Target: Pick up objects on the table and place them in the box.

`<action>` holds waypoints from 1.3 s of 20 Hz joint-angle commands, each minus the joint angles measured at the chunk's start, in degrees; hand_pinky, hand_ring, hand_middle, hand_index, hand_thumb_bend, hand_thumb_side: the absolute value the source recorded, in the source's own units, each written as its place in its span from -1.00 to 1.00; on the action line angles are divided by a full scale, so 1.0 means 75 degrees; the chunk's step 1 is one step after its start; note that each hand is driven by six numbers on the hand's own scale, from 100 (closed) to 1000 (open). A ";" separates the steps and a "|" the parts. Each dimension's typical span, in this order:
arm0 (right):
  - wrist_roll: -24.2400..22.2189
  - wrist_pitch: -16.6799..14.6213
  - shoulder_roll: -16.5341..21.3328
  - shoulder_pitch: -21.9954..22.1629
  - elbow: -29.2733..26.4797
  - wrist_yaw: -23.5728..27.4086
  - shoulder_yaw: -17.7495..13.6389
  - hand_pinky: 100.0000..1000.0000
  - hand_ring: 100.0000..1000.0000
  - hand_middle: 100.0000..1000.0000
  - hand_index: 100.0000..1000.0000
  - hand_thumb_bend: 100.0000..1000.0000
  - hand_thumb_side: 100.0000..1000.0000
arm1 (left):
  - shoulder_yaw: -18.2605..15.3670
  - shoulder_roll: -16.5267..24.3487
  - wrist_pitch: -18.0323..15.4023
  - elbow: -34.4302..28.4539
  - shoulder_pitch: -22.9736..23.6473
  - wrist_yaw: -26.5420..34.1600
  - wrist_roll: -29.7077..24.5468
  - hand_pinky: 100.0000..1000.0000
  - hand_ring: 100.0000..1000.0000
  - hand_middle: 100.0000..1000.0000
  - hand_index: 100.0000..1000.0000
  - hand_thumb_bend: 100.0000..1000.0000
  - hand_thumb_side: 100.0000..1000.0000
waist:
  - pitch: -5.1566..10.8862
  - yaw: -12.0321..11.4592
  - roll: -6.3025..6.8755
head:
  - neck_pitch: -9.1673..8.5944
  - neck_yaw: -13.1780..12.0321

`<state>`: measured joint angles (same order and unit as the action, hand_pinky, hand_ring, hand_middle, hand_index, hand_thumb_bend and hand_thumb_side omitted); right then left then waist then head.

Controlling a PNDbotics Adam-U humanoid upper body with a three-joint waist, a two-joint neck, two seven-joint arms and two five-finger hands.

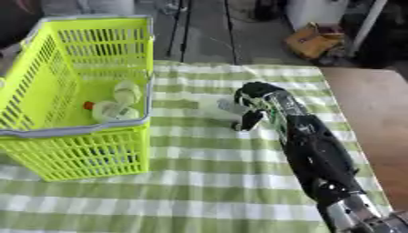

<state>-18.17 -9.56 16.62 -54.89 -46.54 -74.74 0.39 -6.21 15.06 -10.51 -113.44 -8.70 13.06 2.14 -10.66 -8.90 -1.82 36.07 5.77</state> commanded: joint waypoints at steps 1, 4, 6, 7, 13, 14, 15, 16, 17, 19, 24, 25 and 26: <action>0.0173 0.0055 0.0429 -0.0213 -0.0631 0.0220 -0.0077 -0.65 -0.43 -0.35 -0.20 -0.86 -1.00 | -0.0080 0.0101 0.0005 -0.0153 -0.0062 0.0007 0.0032 0.38 1.00 0.73 0.56 -0.64 0.72 | 0.0198 0.0067 0.0018 | -0.0047 -0.0033; 0.0199 0.0072 0.0620 -0.0231 -0.0965 0.0339 -0.0117 -0.65 -0.43 -0.34 -0.21 -0.86 -1.00 | -0.0089 0.0120 0.0009 -0.0153 -0.0044 0.0012 0.0045 0.38 1.00 0.73 0.56 -0.64 0.71 | 0.0250 0.0153 0.0009 | -0.0044 -0.0050; 0.0255 0.0134 0.0773 -0.0249 -0.1211 0.0395 -0.0183 -0.65 -0.43 -0.34 -0.22 -0.84 -1.00 | -0.0100 0.0136 0.0007 -0.0153 -0.0030 0.0012 0.0056 0.38 1.00 0.73 0.56 -0.64 0.71 | 0.0286 0.0209 0.0000 | -0.0059 -0.0061; 0.0295 0.0197 0.0840 -0.0262 -0.1335 0.0408 -0.0232 -0.66 -0.44 -0.35 -0.23 -0.82 -1.00 | -0.0104 0.0143 0.0008 -0.0153 -0.0021 0.0011 0.0062 0.38 1.00 0.73 0.56 -0.64 0.71 | 0.0304 0.0231 -0.0002 | -0.0067 -0.0067; 0.0838 0.0601 0.0996 -0.0367 -0.2234 0.0414 -0.0434 -0.66 -0.45 -0.36 -0.25 -0.77 -1.00 | -0.0113 0.0168 0.0021 -0.0153 0.0004 0.0019 0.0082 0.38 1.00 0.73 0.56 -0.64 0.71 | 0.0382 0.0293 -0.0036 | -0.0080 -0.0078; 0.0874 0.0609 0.1001 -0.0369 -0.2342 0.0420 -0.0415 -0.66 -0.45 -0.36 -0.25 -0.77 -1.00 | -0.0115 0.0171 0.0023 -0.0153 0.0006 0.0019 0.0084 0.38 1.00 0.73 0.56 -0.64 0.71 | 0.0386 0.0296 -0.0039 | -0.0082 -0.0079; 0.0921 0.0551 0.1000 -0.0416 -0.2505 0.0411 -0.0337 -0.61 -0.40 -0.32 -0.21 -0.69 -1.00 | -0.0113 0.0173 0.0027 -0.0153 0.0010 0.0019 0.0084 0.38 1.00 0.73 0.56 -0.64 0.71 | 0.0403 0.0291 -0.0050 | -0.0078 -0.0071; 0.0982 0.0433 0.0999 -0.0463 -0.2769 0.0362 -0.0204 -0.61 -0.40 -0.32 -0.21 -0.69 -1.00 | -0.0111 0.0176 0.0032 -0.0153 0.0013 0.0020 0.0084 0.38 1.00 0.73 0.56 -0.64 0.71 | 0.0419 0.0289 -0.0061 | -0.0076 -0.0069; 0.1009 0.0334 0.0983 -0.0496 -0.2994 0.0315 -0.0095 -0.59 -0.38 -0.30 -0.19 -0.67 -1.00 | -0.0108 0.0177 0.0037 -0.0153 0.0016 0.0022 0.0084 0.38 1.00 0.73 0.56 -0.64 0.71 | 0.0433 0.0279 -0.0071 | -0.0078 -0.0066; 0.0989 0.0098 0.0914 -0.0585 -0.3371 0.0257 0.0156 -0.56 -0.36 -0.28 -0.18 -0.64 -1.00 | -0.0099 0.0183 0.0047 -0.0153 0.0023 0.0026 0.0081 0.38 1.00 0.73 0.56 -0.64 0.71 | 0.0461 0.0243 -0.0089 | -0.0079 -0.0055; 0.0708 -0.0601 0.0602 -0.0855 -0.3703 0.0408 0.0816 -0.54 -0.33 -0.28 -0.17 -0.63 -1.00 | -0.0073 0.0198 0.0067 -0.0153 0.0045 0.0043 0.0066 0.37 1.00 0.73 0.56 -0.63 0.71 | 0.0534 0.0151 -0.0113 | -0.0053 -0.0008; 0.0645 -0.0723 0.0522 -0.0906 -0.3690 0.0455 0.0923 -0.53 -0.41 -0.36 -0.16 -0.64 -1.00 | -0.0068 0.0199 0.0070 -0.0153 0.0049 0.0048 0.0062 0.37 1.00 0.73 0.56 -0.63 0.71 | 0.0546 0.0132 -0.0115 | -0.0051 0.0008; 0.0566 -0.0880 0.0391 -0.0971 -0.3652 0.0502 0.1074 -0.53 -0.41 -0.36 -0.16 -0.64 -1.00 | -0.0059 0.0198 0.0075 -0.0153 0.0054 0.0053 0.0057 0.37 1.00 0.73 0.56 -0.63 0.71 | 0.0561 0.0107 -0.0114 | -0.0048 0.0025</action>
<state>-13.45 -14.85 19.60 -60.32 -72.48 -71.75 7.65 -6.52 15.15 -10.05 -113.44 -8.01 13.25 2.60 -7.43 -8.12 -2.93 36.05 5.76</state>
